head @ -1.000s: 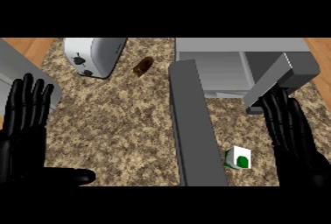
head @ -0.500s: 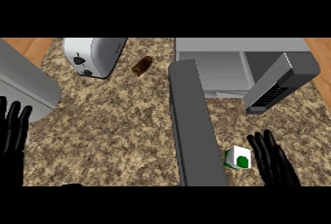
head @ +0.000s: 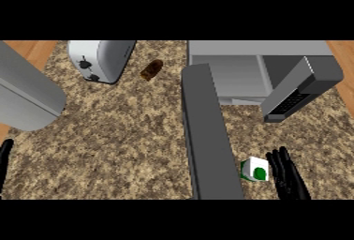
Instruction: Pick up the milk, place it into the microwave and close the microwave
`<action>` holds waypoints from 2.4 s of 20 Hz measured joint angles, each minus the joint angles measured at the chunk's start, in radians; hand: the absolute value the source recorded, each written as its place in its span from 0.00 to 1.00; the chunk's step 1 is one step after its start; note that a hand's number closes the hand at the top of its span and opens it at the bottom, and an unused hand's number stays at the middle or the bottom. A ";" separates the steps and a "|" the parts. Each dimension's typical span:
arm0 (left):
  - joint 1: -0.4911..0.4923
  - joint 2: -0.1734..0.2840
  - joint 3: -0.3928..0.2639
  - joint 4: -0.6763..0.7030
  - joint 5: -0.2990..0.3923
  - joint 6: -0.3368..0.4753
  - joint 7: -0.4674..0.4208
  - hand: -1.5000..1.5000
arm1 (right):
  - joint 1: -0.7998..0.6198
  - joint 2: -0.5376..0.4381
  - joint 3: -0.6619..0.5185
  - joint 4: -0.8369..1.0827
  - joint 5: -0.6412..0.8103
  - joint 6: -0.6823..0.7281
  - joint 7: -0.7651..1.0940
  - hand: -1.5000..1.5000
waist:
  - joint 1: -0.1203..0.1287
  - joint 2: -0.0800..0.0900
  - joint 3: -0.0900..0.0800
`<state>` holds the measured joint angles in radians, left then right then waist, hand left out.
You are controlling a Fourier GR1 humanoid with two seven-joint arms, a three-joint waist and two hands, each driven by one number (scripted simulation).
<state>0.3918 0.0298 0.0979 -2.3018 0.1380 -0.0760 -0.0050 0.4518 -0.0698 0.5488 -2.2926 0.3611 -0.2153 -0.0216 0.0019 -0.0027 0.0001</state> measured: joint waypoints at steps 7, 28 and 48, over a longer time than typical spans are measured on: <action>0.043 0.011 0.066 -0.055 0.077 -0.049 0.022 0.00 | -0.021 -0.013 -0.089 0.146 -0.088 -0.013 -0.099 0.00 | 0.001 0.001 0.000; 0.182 -0.012 0.191 -0.060 0.193 -0.196 -0.049 0.00 | -0.093 -0.040 -0.404 0.695 -0.326 0.031 -0.485 0.00 | 0.004 0.001 0.000; 0.227 -0.025 0.196 -0.061 0.198 -0.227 -0.069 0.00 | -0.356 -0.020 -0.553 1.283 -0.330 0.074 -0.814 0.00 | 0.007 0.002 0.000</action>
<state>0.6193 0.0046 0.2937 -2.3631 0.3361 -0.3033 -0.0736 0.0958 -0.0895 -0.0047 -1.0097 0.0315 -0.1417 -0.8359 0.0094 -0.0010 0.0003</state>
